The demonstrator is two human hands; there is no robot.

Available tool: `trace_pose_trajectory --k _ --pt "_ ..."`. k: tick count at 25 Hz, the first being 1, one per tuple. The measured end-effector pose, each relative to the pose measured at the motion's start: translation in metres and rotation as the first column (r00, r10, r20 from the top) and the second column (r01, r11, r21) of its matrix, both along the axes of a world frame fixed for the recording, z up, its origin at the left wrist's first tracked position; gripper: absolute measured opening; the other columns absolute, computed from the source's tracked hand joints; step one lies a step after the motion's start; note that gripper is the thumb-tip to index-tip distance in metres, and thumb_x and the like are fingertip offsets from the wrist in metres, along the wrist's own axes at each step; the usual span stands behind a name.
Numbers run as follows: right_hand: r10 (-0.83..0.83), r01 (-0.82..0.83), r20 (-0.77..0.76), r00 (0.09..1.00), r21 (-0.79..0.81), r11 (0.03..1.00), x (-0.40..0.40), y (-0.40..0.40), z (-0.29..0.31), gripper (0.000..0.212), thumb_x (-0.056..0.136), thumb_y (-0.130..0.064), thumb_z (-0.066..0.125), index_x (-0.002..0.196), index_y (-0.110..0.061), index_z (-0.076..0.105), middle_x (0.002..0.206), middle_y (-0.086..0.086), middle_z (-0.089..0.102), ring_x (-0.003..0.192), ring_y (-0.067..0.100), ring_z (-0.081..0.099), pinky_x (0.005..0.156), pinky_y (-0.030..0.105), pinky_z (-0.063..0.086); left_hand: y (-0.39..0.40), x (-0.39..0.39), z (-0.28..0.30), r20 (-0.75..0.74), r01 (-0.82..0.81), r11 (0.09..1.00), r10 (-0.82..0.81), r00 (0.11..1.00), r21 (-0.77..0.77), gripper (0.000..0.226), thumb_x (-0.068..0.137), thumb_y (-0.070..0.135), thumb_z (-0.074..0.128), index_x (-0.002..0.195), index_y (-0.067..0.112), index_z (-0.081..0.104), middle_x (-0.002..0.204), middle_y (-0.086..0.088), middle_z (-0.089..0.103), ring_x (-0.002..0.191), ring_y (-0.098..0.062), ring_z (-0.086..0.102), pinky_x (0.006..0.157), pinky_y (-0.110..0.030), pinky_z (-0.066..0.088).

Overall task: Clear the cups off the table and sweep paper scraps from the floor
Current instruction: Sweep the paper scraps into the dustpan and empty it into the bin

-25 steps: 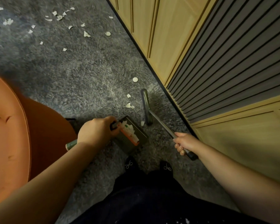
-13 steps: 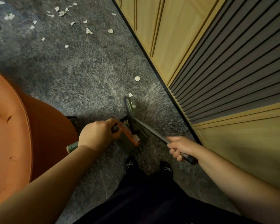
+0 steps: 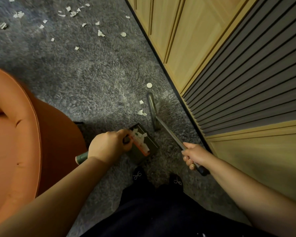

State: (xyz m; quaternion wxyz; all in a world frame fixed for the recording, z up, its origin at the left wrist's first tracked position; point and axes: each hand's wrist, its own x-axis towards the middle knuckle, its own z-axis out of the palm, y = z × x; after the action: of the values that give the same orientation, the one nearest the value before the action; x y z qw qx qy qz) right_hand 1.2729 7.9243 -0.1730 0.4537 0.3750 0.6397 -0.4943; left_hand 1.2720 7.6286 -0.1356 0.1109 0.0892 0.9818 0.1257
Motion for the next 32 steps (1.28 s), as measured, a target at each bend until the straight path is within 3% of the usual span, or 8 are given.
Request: trace_pose_trajectory --k 6,14,22,32 --pt "0.022 -0.021 0.04 0.999 -0.018 1.0 -0.022 -0.015 -0.024 0.057 0.101 -0.003 0.038 0.152 -0.017 0.019 0.065 0.006 0.041 0.03 0.006 0.032 0.033 0.015 0.027 -0.005 0.008 -0.001 -0.02 -0.013 0.999 0.014 1.0 0.049 0.033 0.085 0.043 0.066 0.111 0.023 0.069 0.081 -0.004 0.071 0.068 -0.029 0.067 0.054 -0.032 0.048" --pt "0.013 -0.01 0.03 0.999 -0.082 0.997 0.011 -0.023 -0.002 0.059 0.1 -0.004 0.041 0.152 -0.02 0.018 0.061 0.006 0.042 0.031 0.006 0.034 0.033 0.015 0.028 -0.017 0.027 0.002 -0.069 -0.011 0.999 0.014 0.997 0.048 0.027 0.08 0.037 0.075 0.098 0.016 0.073 0.07 -0.006 0.069 0.056 -0.03 0.065 0.046 -0.031 0.046" --pt "-0.092 0.086 -0.069 0.993 -0.088 0.992 -0.026 -0.018 0.016 0.059 0.1 -0.002 0.04 0.152 -0.018 0.017 0.06 0.007 0.041 0.03 0.006 0.032 0.031 0.016 0.027 -0.03 0.022 0.0 -0.069 -0.256 0.962 0.262 0.962 0.092 0.028 0.081 0.04 0.074 0.101 0.021 0.071 0.073 -0.002 0.07 0.061 -0.028 0.066 0.049 -0.029 0.046" --pt "-0.107 0.103 -0.082 0.991 -0.049 0.993 -0.123 0.013 0.008 0.058 0.1 -0.002 0.04 0.152 -0.017 0.018 0.059 0.007 0.04 0.028 0.006 0.032 0.034 0.012 0.027 -0.013 -0.077 0.005 0.015 -0.432 0.899 0.432 0.902 0.073 0.034 0.086 0.052 0.062 0.11 0.028 0.066 0.086 -0.002 0.072 0.073 -0.026 0.067 0.054 -0.026 0.037"
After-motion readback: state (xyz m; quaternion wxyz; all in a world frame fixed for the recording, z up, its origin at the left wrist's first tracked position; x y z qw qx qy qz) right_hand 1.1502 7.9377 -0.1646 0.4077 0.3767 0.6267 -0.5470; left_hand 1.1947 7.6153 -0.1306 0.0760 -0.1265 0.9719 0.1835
